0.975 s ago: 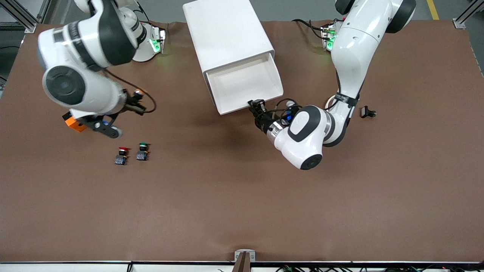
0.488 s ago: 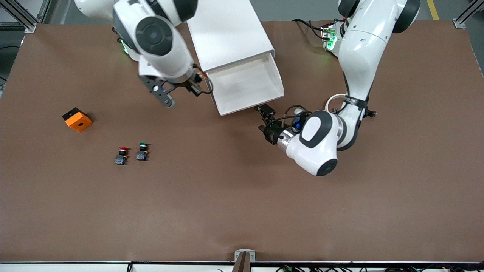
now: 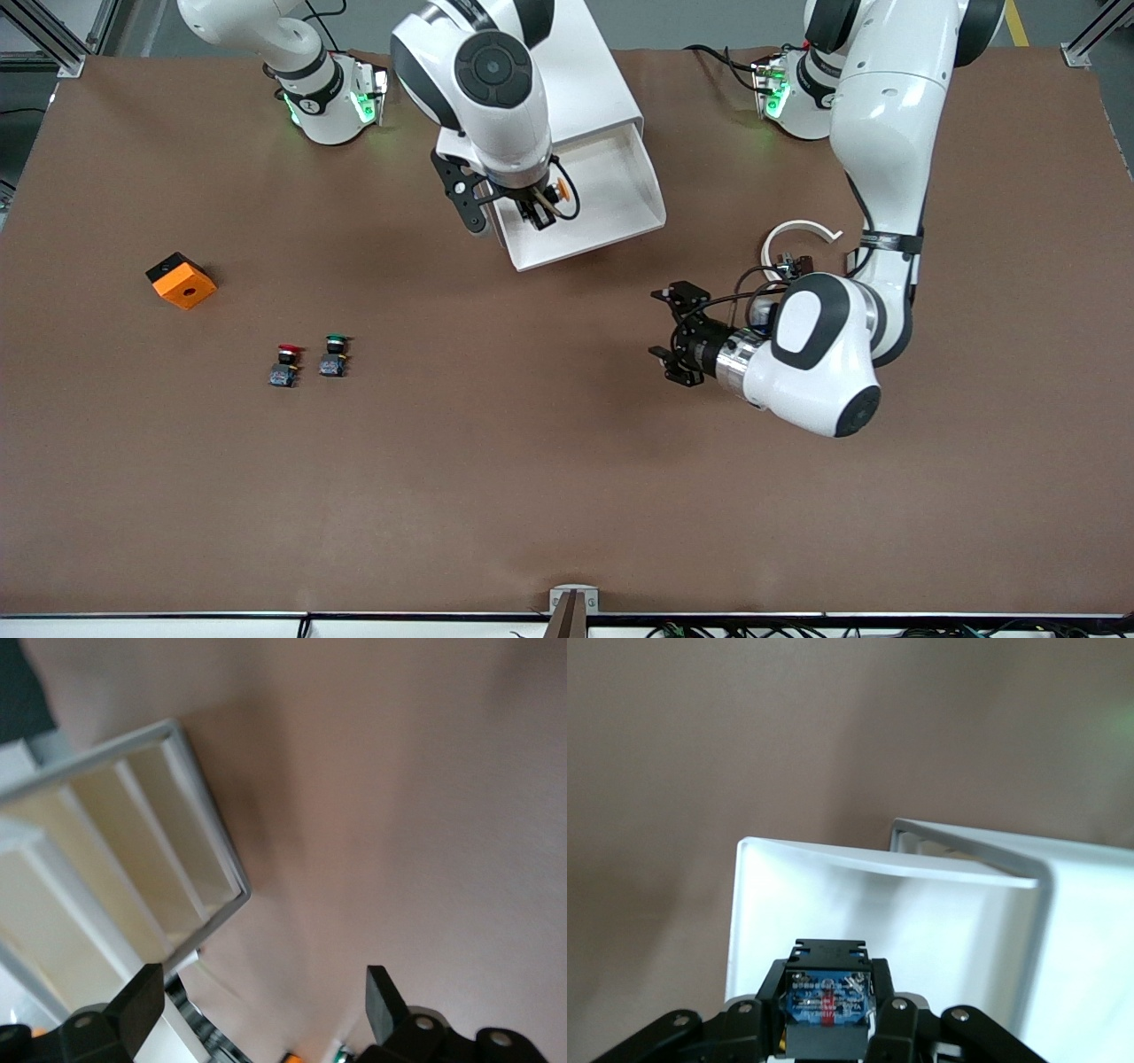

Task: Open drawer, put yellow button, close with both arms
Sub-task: 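Carry the yellow button over the open drawer with the right gripper, then open the right gripper to drop the button into the drawer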

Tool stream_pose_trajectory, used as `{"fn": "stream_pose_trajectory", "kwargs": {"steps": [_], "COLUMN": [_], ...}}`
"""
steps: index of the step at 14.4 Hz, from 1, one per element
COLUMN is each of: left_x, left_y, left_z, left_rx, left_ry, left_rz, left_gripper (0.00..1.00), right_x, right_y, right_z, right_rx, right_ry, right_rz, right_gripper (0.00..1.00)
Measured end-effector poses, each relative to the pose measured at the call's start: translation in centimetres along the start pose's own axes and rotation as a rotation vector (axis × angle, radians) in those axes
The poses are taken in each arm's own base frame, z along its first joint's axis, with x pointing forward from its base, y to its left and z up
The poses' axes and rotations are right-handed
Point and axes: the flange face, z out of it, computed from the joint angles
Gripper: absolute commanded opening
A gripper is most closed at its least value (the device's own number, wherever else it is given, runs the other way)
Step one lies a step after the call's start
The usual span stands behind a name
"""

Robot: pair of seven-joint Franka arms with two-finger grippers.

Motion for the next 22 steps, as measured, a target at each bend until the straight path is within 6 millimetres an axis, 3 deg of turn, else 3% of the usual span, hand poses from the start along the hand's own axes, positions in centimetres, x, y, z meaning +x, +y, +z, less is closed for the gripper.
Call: {"fn": "stream_pose_trajectory", "kwargs": {"steps": [2, 5, 11, 13, 15, 18, 22], "left_x": [0.0, -0.9, -2.6, -3.5, -5.1, -8.0, -9.1], "left_y": [0.1, 0.2, -0.3, -0.7, -1.7, -4.3, -6.7], "left_z": [-1.3, -3.1, -2.6, -1.7, -0.9, 0.0, 1.2], "left_rx": [-0.064, -0.174, -0.222, -0.209, -0.201, -0.176, -0.145], "left_ry": [0.024, 0.063, 0.294, 0.393, 0.484, 0.526, 0.540], "left_rz": [0.187, 0.327, 0.648, 0.730, 0.794, 0.922, 1.048], "left_gripper": [1.00, 1.00, 1.00, 1.00, 1.00, 1.00, 1.00], "right_x": [-0.3, -1.3, -3.9, -4.5, -4.9, -4.9, -4.5], "right_y": [-0.7, -0.8, -0.9, -1.0, -0.9, -1.0, -0.9], "right_z": [1.1, 2.6, 5.2, 6.0, 6.3, 6.0, 3.4], "right_rx": [0.012, -0.005, -0.006, -0.006, -0.009, -0.002, 0.002], "right_ry": [-0.002, 0.007, 0.015, 0.017, 0.019, 0.016, 0.016], "right_rz": [0.023, 0.025, 0.030, 0.030, 0.028, 0.029, 0.034], "right_gripper": [0.30, 0.31, 0.35, 0.45, 1.00, 1.00, 1.00]}}
